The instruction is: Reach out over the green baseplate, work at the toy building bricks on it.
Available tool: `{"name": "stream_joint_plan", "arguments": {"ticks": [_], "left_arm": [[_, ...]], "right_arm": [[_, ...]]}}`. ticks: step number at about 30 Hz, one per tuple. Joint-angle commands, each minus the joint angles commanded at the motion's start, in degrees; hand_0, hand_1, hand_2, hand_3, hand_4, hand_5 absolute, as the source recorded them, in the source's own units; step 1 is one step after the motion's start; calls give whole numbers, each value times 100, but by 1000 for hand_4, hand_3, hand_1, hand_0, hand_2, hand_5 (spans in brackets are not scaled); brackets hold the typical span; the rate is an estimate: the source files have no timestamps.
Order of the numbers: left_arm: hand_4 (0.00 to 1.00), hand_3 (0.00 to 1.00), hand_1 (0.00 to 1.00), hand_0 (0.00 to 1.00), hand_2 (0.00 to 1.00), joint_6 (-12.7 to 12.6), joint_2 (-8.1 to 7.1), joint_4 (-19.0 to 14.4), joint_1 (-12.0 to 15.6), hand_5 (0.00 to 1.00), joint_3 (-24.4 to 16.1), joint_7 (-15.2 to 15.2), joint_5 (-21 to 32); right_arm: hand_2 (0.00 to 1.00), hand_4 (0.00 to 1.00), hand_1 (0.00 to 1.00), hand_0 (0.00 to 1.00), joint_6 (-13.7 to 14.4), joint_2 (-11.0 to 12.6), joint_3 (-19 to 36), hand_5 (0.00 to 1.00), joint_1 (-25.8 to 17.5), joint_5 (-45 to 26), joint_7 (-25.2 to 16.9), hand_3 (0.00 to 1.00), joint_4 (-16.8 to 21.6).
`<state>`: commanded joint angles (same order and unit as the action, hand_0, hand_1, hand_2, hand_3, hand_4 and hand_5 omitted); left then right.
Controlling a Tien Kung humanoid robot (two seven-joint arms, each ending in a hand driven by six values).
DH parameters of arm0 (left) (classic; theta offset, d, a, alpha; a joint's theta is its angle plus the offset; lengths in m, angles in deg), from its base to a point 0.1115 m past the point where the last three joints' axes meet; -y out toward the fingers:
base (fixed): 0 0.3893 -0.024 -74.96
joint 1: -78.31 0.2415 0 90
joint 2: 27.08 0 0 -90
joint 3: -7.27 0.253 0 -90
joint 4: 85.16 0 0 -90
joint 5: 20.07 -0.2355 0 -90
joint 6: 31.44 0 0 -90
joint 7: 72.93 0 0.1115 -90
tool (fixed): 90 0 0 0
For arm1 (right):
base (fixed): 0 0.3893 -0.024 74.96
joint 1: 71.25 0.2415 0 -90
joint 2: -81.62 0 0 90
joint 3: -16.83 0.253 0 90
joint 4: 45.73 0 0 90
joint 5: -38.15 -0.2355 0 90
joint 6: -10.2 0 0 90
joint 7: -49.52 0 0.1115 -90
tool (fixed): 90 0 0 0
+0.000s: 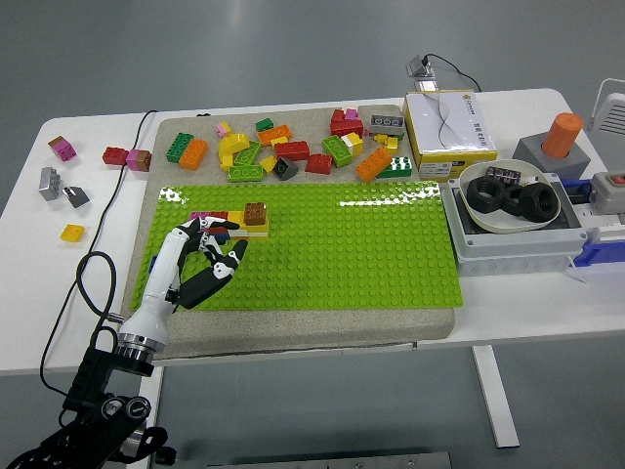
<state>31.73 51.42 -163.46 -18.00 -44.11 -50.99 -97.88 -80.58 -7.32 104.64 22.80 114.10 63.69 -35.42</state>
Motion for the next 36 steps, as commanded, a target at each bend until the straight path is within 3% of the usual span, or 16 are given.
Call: {"name": "stream_joint_plan", "arguments": {"ticks": [4,10,11,12,15,18,19,24,25,29,30,33,36], "left_arm": [[710,563,203,608,220,19,97,20,84,406,-30,88,35],[704,561,194,579,220,166,156,113,46,393,231,511,454],[704,561,194,579,220,250,199,112,20,393,275,541,619],[694,552,190,517,221,362,247,101,3,370,302,518,872],[694,552,190,517,221,652,364,92,9,370,244,445,1525],[694,552,190,517,221,754,433,63,98,370,69,504,2079],[714,530,185,500,219,784,465,42,149,303,-24,548,2298],[714,530,185,500,219,922,558,-4,278,303,-246,588,2976],[759,512,176,473,224,962,570,-4,289,215,-266,597,3106],[759,512,176,473,224,1146,603,27,314,215,-316,703,3523],[773,498,186,418,230,1190,608,43,321,130,-321,754,3595],[773,498,186,418,230,1229,619,72,337,130,-340,862,3700],[773,498,186,418,230,1061,628,64,352,130,-378,952,3645]], "right_arm": [[637,641,576,595,36,-3,69,792,-54,8,-29,659,0],[603,620,575,588,238,66,235,783,-58,2,-191,649,0],[603,620,575,588,263,80,240,783,-61,-42,-215,649,0],[607,623,572,589,276,90,248,790,-66,-68,-227,648,0],[607,623,572,589,275,104,270,790,-74,-51,-234,648,0],[607,623,572,589,269,128,267,790,-74,-9,-256,648,0],[613,626,572,591,271,146,265,795,-71,-2,-267,649,0],[613,626,572,591,270,190,239,795,-65,2,-257,649,0],[614,630,577,588,269,197,241,800,-66,11,-247,648,0],[614,630,577,588,258,222,258,800,-61,53,-204,648,0],[615,632,577,584,252,226,262,803,-57,68,-192,649,0],[615,632,577,584,229,231,256,803,-42,88,-168,649,0],[615,632,577,584,198,227,239,803,-27,103,-153,649,0]]}}
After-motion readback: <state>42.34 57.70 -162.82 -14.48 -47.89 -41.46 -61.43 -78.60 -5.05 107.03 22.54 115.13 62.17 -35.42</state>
